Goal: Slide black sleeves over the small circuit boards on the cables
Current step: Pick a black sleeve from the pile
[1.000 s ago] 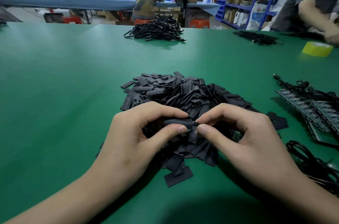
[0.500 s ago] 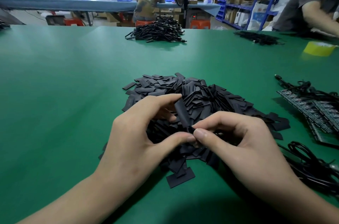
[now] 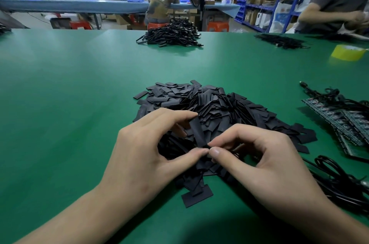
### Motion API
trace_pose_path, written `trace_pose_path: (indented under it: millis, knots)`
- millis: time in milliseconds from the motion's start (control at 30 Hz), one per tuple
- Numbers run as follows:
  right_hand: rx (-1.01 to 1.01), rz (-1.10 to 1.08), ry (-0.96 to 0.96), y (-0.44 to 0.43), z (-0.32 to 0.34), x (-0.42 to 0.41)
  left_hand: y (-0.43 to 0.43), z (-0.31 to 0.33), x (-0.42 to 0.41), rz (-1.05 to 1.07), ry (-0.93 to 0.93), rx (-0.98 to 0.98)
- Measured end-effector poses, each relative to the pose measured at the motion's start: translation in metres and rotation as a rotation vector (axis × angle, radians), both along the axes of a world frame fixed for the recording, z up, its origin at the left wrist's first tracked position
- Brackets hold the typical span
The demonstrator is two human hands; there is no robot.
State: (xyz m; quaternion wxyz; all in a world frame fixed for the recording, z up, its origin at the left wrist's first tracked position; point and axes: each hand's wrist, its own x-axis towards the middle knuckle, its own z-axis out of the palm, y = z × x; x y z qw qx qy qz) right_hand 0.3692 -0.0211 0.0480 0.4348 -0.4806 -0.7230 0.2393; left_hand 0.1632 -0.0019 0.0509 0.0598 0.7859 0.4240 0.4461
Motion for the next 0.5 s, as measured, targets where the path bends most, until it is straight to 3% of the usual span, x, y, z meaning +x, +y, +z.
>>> trace_pose_path:
  millis: [500]
  knots:
    - [-0.148,0.055,-0.146,0.003,0.012,0.004,0.008,-0.004,-0.007,0.112,-0.164,-0.039]
